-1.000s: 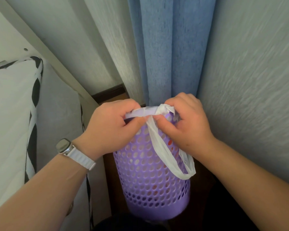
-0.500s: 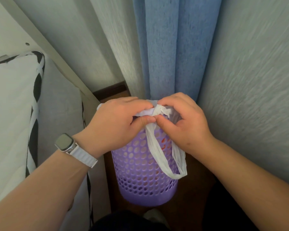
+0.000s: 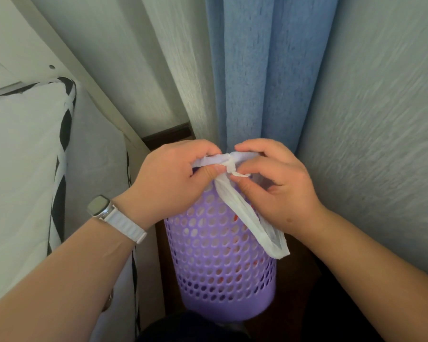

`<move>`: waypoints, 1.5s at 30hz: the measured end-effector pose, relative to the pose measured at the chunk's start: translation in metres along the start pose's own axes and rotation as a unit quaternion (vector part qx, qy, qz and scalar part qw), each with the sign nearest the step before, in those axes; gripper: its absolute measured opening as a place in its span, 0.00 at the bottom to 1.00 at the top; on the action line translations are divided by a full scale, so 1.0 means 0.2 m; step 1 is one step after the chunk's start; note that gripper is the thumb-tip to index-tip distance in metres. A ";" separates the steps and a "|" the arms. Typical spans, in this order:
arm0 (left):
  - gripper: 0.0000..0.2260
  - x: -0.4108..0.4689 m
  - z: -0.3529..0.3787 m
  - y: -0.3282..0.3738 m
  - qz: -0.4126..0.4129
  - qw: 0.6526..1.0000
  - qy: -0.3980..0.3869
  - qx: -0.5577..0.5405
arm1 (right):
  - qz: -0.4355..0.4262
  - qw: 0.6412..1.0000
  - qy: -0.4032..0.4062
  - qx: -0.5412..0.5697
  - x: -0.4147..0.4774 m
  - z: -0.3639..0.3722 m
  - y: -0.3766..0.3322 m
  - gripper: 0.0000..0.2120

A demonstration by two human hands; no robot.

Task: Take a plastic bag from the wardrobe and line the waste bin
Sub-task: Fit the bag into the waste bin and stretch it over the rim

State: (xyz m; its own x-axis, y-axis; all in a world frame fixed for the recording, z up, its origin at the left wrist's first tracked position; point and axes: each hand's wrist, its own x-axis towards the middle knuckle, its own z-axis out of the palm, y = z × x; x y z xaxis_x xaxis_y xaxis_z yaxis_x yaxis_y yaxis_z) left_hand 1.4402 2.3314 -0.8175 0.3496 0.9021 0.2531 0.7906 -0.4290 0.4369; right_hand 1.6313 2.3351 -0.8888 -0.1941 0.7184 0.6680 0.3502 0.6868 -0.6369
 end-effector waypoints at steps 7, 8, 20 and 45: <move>0.16 0.00 -0.01 0.02 0.005 1.000 0.003 -0.027 | -0.067 0.996 -0.015 -0.060 0.00 0.00 -0.02 0.12; 0.17 0.00 -0.01 0.02 0.005 1.000 0.008 -0.016 | -0.068 0.996 -0.011 -0.057 0.00 0.00 -0.02 0.11; 0.14 0.00 0.01 0.03 0.020 0.996 0.060 0.059 | 0.087 0.996 -0.002 -0.014 0.02 -0.03 0.04 0.12; 0.12 0.00 -0.01 0.01 0.140 0.988 -0.030 0.054 | 0.029 0.998 -0.049 -0.039 0.06 -0.07 -0.01 0.09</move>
State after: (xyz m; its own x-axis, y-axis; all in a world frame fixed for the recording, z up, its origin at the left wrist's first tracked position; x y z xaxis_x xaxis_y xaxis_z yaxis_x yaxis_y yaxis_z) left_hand 1.4411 2.3307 -0.8145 0.5892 0.7514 0.2972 0.7067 -0.6575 0.2613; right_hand 1.6413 2.3409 -0.8749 -0.2590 0.7662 0.5881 0.4323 0.6365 -0.6387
